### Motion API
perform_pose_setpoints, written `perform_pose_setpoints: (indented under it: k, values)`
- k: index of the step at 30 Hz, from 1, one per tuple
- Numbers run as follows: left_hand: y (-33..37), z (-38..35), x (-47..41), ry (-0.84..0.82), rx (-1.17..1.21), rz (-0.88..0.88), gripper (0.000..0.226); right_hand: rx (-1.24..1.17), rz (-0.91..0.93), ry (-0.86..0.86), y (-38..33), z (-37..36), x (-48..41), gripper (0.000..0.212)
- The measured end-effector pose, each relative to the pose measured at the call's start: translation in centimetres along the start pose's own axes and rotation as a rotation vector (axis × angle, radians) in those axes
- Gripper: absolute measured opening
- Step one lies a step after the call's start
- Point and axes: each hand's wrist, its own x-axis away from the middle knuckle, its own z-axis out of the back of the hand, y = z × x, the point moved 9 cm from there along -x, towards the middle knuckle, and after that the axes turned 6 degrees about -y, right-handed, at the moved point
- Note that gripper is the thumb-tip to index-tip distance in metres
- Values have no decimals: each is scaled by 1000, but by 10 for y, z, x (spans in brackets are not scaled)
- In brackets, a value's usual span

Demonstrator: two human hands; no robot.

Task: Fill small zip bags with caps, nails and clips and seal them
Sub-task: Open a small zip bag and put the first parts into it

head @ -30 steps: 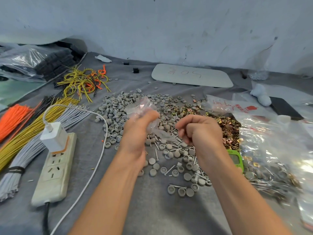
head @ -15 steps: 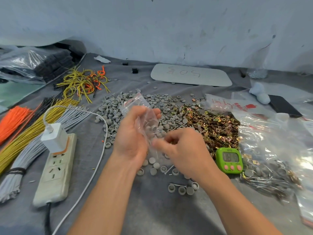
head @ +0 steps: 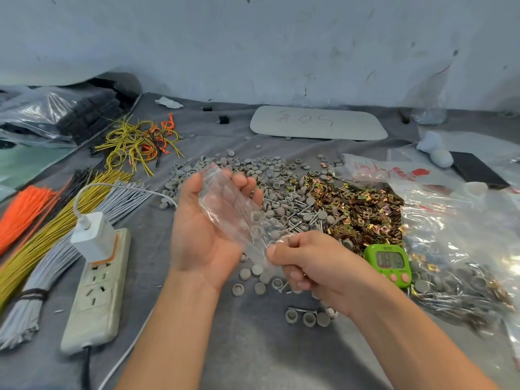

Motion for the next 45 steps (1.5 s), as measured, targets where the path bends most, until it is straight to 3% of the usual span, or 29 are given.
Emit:
perform_pose_setpoints:
  k: [3,6,9,10,12,16,19,21,25,28,32,41,45]
  values:
    - [3,0,1,-7,-61,-12,33,109,23,19,-5,3,-1,39]
    - [4,-4,3,-43,-130,-16,35,165,13,98,-5,7,-2,31]
    - [11,-5,5,-38,-296,-76,37,290,70,423,-18,38,7,16]
    - [16,-6,6,-15,-369,-110,43,377,100,522,-26,49,13,19]
    - [32,-12,9,17,-644,-211,58,534,96,563,-36,60,16,30]
    - [41,-41,26,122,-1594,-525,61,759,-2,392,-31,58,10,37]
    - [29,-51,30,142,-1867,-615,73,894,2,339,-29,56,10,36]
    - [24,-43,26,155,-1959,-556,78,954,13,356,-29,55,11,32]
    - [15,-14,19,178,-1962,-288,76,1021,92,376,-39,45,10,26]
    - [9,-1,14,172,-1883,-169,71,1135,50,326,-39,38,6,30]
    - [7,4,13,164,-1844,-112,62,1328,49,315,-42,23,2,32]
    - [0,7,9,160,-1843,-34,60,1094,118,377,-53,30,8,23]
    - [0,9,10,157,-1836,-46,57,1278,51,302,-44,14,-2,26]
